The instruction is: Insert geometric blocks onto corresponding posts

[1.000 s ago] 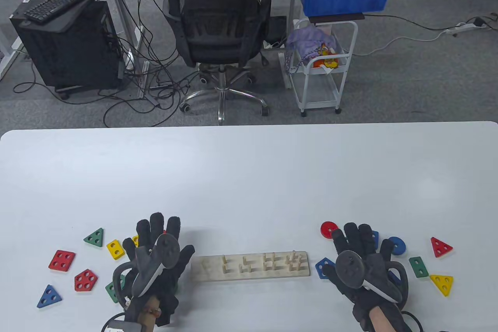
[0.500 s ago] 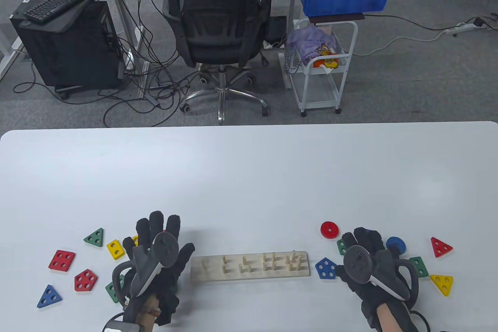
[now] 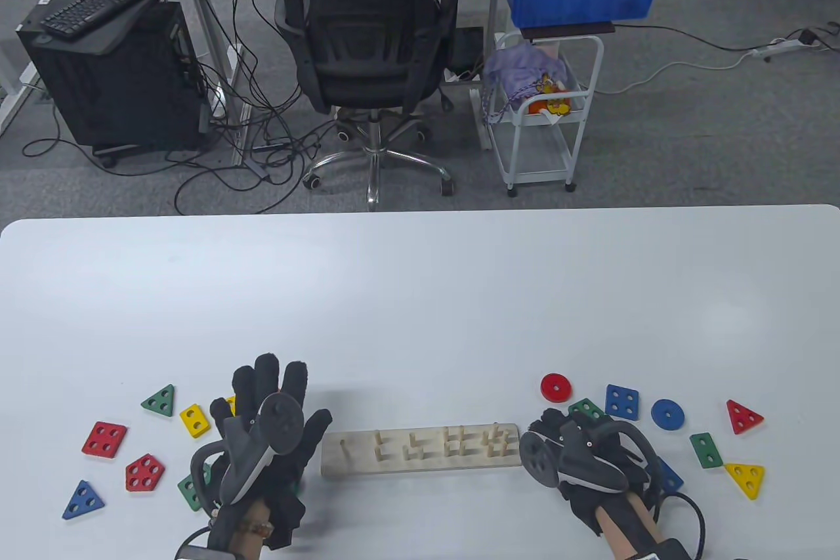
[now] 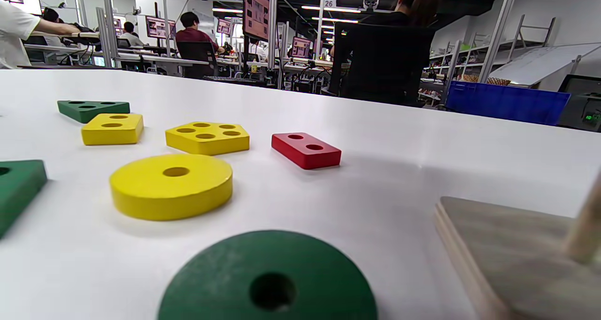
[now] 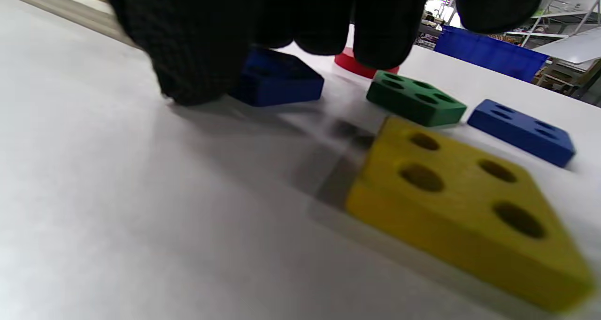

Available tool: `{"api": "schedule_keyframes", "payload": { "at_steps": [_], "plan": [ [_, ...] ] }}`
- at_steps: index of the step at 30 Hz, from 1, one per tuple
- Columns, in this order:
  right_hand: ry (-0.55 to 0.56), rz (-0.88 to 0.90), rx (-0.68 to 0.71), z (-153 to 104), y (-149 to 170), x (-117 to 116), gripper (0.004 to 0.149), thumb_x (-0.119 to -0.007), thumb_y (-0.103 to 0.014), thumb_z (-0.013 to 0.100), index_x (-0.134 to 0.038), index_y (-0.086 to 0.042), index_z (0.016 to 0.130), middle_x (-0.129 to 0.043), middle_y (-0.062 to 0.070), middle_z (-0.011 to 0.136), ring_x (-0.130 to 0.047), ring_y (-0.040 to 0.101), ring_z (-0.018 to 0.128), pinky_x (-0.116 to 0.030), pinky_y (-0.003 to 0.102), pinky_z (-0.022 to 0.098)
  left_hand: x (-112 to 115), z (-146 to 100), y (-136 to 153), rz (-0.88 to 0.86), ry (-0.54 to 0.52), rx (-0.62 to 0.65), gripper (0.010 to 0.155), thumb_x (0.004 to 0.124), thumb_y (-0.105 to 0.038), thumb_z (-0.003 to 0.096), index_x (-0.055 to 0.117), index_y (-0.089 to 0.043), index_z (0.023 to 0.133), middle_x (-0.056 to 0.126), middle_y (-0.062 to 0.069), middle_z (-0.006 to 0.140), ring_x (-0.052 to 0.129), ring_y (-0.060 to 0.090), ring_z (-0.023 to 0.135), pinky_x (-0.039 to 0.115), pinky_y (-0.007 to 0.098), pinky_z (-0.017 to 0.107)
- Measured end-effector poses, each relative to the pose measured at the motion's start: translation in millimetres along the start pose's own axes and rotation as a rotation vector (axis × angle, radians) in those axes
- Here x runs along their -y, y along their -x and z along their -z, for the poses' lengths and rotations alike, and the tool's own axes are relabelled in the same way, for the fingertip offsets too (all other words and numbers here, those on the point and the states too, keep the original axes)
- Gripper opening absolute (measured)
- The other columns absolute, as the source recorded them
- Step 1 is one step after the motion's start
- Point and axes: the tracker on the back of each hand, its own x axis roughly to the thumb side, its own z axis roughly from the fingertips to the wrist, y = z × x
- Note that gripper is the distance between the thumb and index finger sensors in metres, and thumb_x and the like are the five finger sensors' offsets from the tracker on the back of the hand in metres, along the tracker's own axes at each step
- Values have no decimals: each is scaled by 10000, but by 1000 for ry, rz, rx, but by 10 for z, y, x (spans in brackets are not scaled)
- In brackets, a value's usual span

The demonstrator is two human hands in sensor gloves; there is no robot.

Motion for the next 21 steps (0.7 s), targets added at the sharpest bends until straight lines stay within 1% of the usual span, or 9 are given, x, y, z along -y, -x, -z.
{"api": "schedule_keyframes", "payload": {
  "at_steps": [3,6,8,10,11,14,17,21],
  "plan": [
    [11,25,4,4,5,-5,605,-874,-371,371,-669,-242,924,-752,66,974,-814,333,842,-662,645,574,-3,5,1,-7,3,2,810,472,-778,319,248,-551,1063,63,-169,1205,171,223,1185,244,616,829],
    [45,10,26,22,12,0,622,-892,-400,326,-708,-233,896,-802,62,933,-854,317,787,-672,643,566,-4,11,14,-11,3,-1,810,473,-776,320,250,-548,1064,64,-168,1204,171,222,1184,245,616,828],
    [10,16,31,36,21,-7,643,-882,-418,330,-676,-243,913,-761,51,957,-821,328,798,-651,655,577,-7,9,20,-12,0,-2,810,473,-775,321,255,-544,1066,68,-166,1205,175,227,1183,248,616,828],
    [-40,46,40,49,17,-24,654,-865,-402,359,-636,-236,949,-693,75,994,-780,350,814,-626,670,585,-3,11,21,-13,0,-3,809,474,-774,322,256,-544,1065,68,-166,1204,177,224,1184,248,615,828],
    [-55,46,38,55,7,-20,647,-860,-395,365,-636,-227,947,-676,85,998,-769,353,820,-621,671,587,-2,10,18,-10,0,-2,809,475,-774,321,258,-543,1065,70,-164,1204,177,226,1183,250,616,827],
    [-32,-9,61,95,-12,14,650,-879,-429,332,-681,-219,915,-734,88,959,-804,338,788,-645,657,579,2,6,11,-6,0,0,810,474,-774,321,257,-542,1066,69,-164,1204,178,227,1183,249,616,828],
    [-48,16,75,151,-16,10,689,-900,-469,313,-690,-183,904,-755,131,933,-820,356,737,-665,644,564,2,1,10,-3,4,-4,808,477,-772,323,260,-541,1067,67,-163,1203,177,228,1182,250,615,827],
    [-36,22,83,153,-18,-5,714,-894,-479,316,-679,-138,906,-761,193,911,-842,370,664,-689,637,543,-3,5,19,-3,6,-10,807,478,-770,324,264,-540,1067,66,-163,1202,177,227,1182,250,614,828]
  ]
}}
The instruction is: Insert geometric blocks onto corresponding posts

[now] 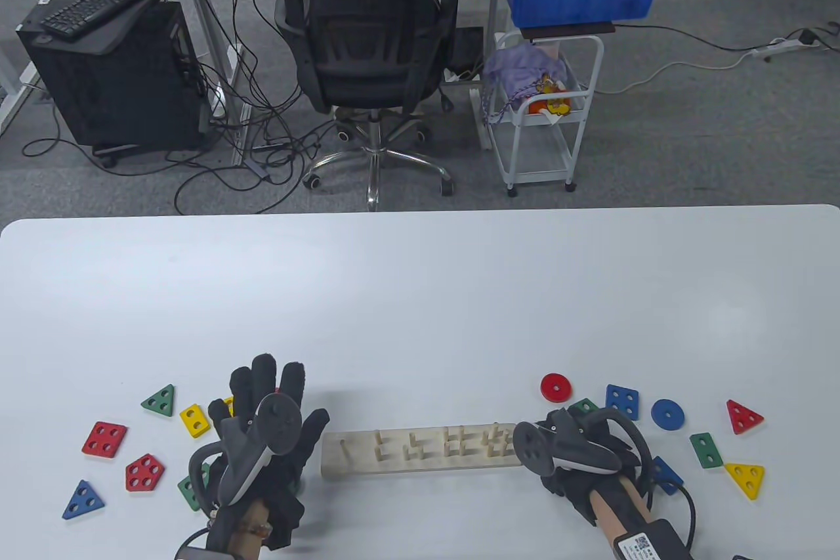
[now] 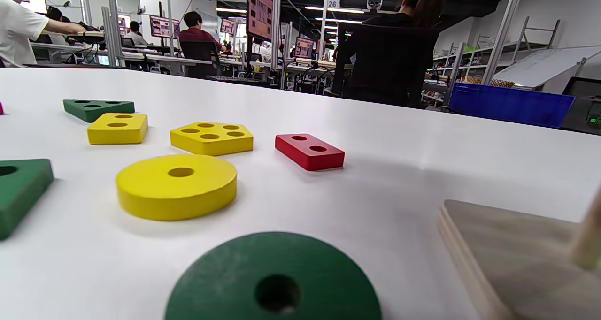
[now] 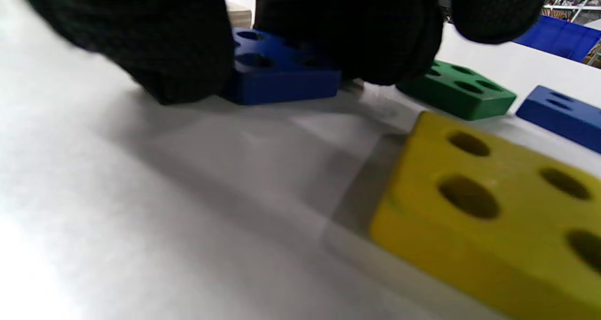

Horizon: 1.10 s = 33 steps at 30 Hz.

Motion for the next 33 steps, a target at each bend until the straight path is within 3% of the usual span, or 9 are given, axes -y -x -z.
{"api": "schedule_keyframes", "payload": {
  "at_steps": [9,15,18,24,33],
  "plan": [
    [78,73,-4,-73,83,29,720,-882,-518,316,-702,-125,892,-797,202,870,-866,359,600,-711,635,512,-17,-8,5,5,-4,-8,806,478,-770,324,267,-539,1067,50,-158,1198,170,229,1180,249,613,829],
    [278,125,45,-198,-1,415,719,-882,-514,320,-696,-129,898,-790,200,875,-862,359,605,-714,633,503,-51,-10,30,-7,-11,-17,806,479,-770,324,273,-539,1068,55,-160,1200,170,227,1181,247,614,829],
    [304,117,90,-177,-138,547,719,-882,-513,320,-695,-132,900,-787,199,878,-861,357,607,-714,633,504,-50,-5,36,-10,-11,-18,804,479,-770,324,276,-540,1067,57,-161,1200,169,228,1181,248,613,829],
    [250,32,140,-22,-382,636,711,-880,-512,326,-698,-136,901,-788,192,879,-860,357,613,-712,634,511,-44,3,49,-10,-14,-19,805,480,-769,324,280,-538,1069,60,-160,1202,171,227,1182,248,614,828],
    [172,-8,141,109,-466,626,710,-883,-511,326,-700,-143,905,-785,178,883,-852,359,634,-695,647,529,-43,7,65,-8,0,-27,804,481,-768,325,290,-533,1071,65,-159,1202,173,230,1181,249,614,828]
  ]
}}
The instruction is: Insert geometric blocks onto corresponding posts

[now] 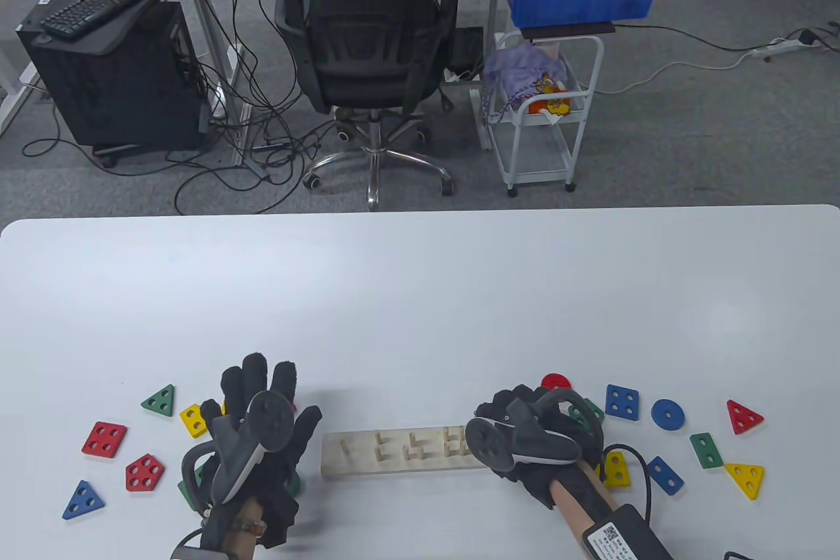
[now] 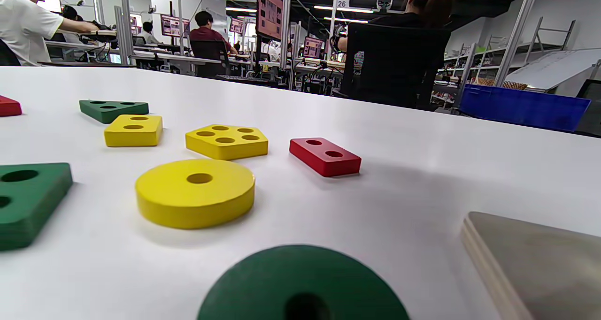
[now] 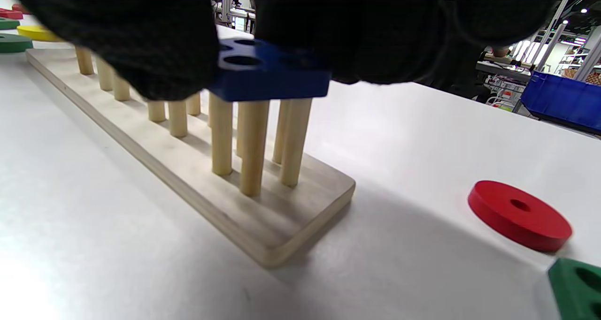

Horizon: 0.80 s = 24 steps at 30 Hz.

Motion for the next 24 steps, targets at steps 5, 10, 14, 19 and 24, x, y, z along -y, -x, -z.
{"api": "schedule_keyframes", "payload": {
  "at_steps": [5,10,14,19,24],
  "plan": [
    [-14,24,-14,-7,25,0,699,-882,-500,339,-688,-157,916,-764,166,901,-834,363,662,-678,653,543,5,4,-3,-3,4,3,805,480,-768,325,291,-533,1071,65,-158,1203,172,229,1181,248,614,828],
    [-2,8,-12,-3,16,-17,692,-892,-488,334,-690,-168,914,-761,154,909,-834,359,671,-674,654,550,8,3,-9,3,7,3,802,480,-767,326,295,-532,1071,69,-156,1202,176,231,1180,251,614,828],
    [-28,18,-22,-11,43,-51,741,-883,-496,342,-639,-177,966,-710,155,981,-811,373,744,-648,676,570,11,1,-9,5,13,1,802,480,-767,326,295,-532,1071,67,-156,1203,175,231,1180,251,614,828],
    [51,132,-148,-83,348,6,689,-849,-471,381,-640,-178,968,-706,160,990,-804,388,779,-643,677,569,14,5,-6,1,13,1,800,480,-765,328,296,-532,1071,69,-155,1203,177,231,1180,252,614,828],
    [-1,156,-404,-85,791,-7,601,-800,-436,434,-674,-162,954,-741,179,972,-832,414,771,-643,686,558,14,7,-5,0,12,0,798,480,-763,330,298,-530,1071,69,-156,1202,179,230,1180,256,613,828]
  ]
}}
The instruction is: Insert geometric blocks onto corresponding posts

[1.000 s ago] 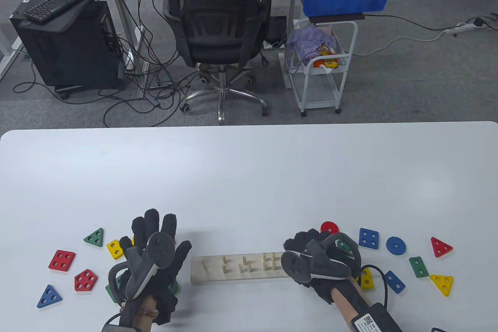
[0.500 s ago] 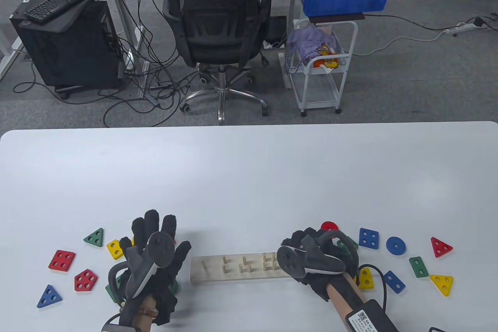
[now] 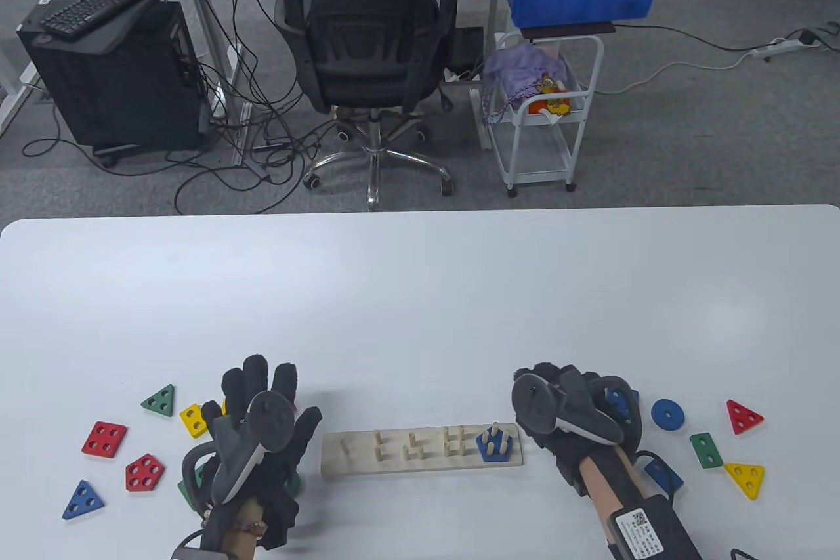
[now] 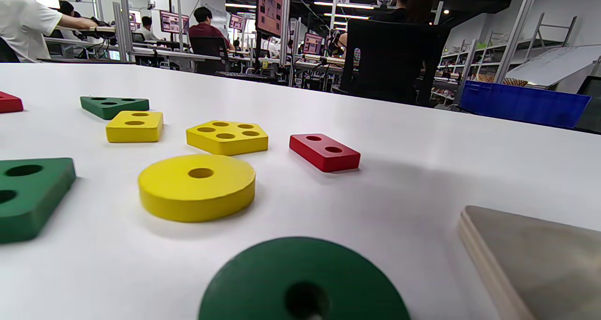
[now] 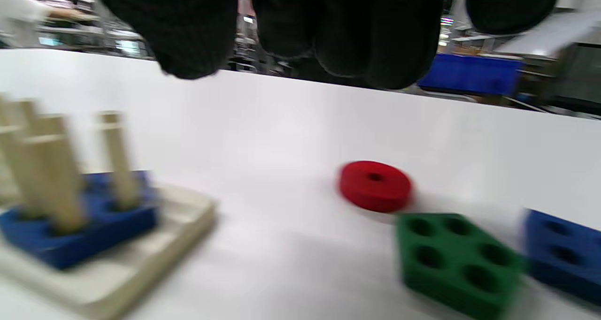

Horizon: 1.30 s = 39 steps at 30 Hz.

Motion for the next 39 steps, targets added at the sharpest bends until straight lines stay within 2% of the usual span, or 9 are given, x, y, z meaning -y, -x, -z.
{"api": "schedule_keyframes", "payload": {
  "at_steps": [4,6,9,14,20,27,31,35,39],
  "plan": [
    [-51,-49,-158,186,175,-62,571,-802,-392,447,-677,-158,952,-750,178,968,-845,412,766,-657,673,549,1,0,3,0,-1,-1,795,481,-761,332,302,-529,1071,71,-154,1202,184,230,1180,261,612,829],
    [-154,-95,-206,299,169,-182,580,-811,-378,447,-664,-155,962,-735,177,982,-839,409,781,-659,667,553,3,0,5,-4,2,-2,796,482,-760,332,298,-529,1071,71,-153,1203,185,231,1180,264,612,829],
    [-214,-167,-214,421,110,-329,599,-816,-398,438,-652,-166,966,-732,162,987,-845,395,791,-668,654,557,5,-1,3,-2,3,0,794,482,-760,332,300,-530,1070,72,-153,1202,189,232,1180,268,611,829],
    [-248,-190,-196,524,-46,-474,647,-848,-417,413,-652,-149,968,-745,175,976,-865,389,778,-679,649,553,30,-11,-23,7,10,9,796,482,-760,332,296,-528,1071,76,-151,1203,200,235,1181,280,610,830],
    [-185,-232,-204,573,-115,-504,554,-868,-406,376,-776,-157,862,-884,142,850,-952,351,653,-719,629,522,49,-18,-50,8,19,21,795,479,-762,333,294,-531,1071,77,-152,1203,202,233,1181,292,607,831],
    [-123,-229,-178,563,-118,-484,618,-890,-440,348,-783,-111,861,-906,188,819,-969,347,571,-749,617,487,16,-42,-49,-21,15,29,793,478,-762,336,298,-528,1072,93,-147,1208,217,235,1182,303,607,831],
    [-7,-152,-119,422,-121,-272,628,-892,-436,344,-772,-109,866,-895,186,830,-961,345,574,-745,621,490,-38,-64,-58,-81,9,48,782,493,-753,348,308,-524,1073,123,-142,1216,245,237,1183,322,603,831],
    [151,22,39,159,-267,50,631,-888,-440,348,-765,-108,871,-888,184,834,-959,340,577,-750,619,482,-124,-127,-105,-283,-49,86,701,579,-652,415,399,-480,1070,287,-118,1226,398,233,1170,398,577,827],
    [294,102,180,-152,-534,284,634,-886,-449,353,-755,-119,879,-882,166,844,-957,333,592,-756,614,480,-170,-224,-237,-505,-4,179,674,612,-601,433,421,-461,1064,388,-112,1215,537,210,1136,531,505,813]
  ]
}}
